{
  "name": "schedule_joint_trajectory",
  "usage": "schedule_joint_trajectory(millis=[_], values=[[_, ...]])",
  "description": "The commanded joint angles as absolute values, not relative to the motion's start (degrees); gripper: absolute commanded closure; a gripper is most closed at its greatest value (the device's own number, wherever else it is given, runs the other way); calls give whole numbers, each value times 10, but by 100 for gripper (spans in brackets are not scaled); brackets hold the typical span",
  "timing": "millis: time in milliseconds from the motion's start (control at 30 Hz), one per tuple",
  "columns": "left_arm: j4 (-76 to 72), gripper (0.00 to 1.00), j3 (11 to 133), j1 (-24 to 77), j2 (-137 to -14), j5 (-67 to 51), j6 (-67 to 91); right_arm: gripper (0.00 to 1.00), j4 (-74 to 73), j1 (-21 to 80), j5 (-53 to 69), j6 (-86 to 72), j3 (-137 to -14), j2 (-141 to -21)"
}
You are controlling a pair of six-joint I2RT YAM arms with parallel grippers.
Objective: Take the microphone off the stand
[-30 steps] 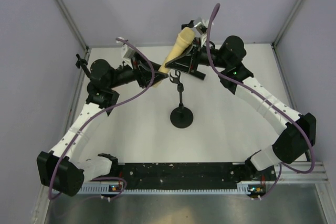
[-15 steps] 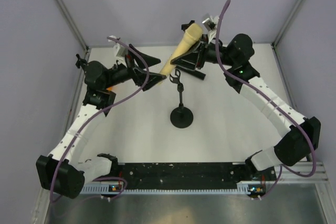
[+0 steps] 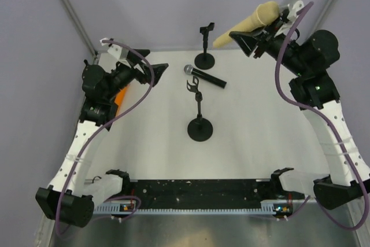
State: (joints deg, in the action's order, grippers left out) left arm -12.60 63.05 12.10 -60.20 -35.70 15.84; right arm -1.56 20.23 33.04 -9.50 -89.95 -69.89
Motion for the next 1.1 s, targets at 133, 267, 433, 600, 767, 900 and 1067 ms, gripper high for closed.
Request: schedule_joint_trajectory(millis=[133,267,433,600,767,900,1067], values=[[-2,1,638,149,-579,-152,-136,100,-191,184,100,162,-928,-688],[41,1,623,151,-566,-143,-179,100,-245,168,64,225,-913,-706],[47,1,575,151,-536,-136,-177,100,-307,132,47,300,-897,-733],[34,1,530,151,-498,-141,-163,100,-375,84,54,348,-882,-765],[37,1,518,150,-486,-151,-166,100,-428,32,78,395,-854,-804],[63,1,533,150,-489,-172,-172,100,-442,3,91,425,-831,-838],[65,1,537,150,-491,-176,-168,100,-442,-22,80,466,-795,-888]])
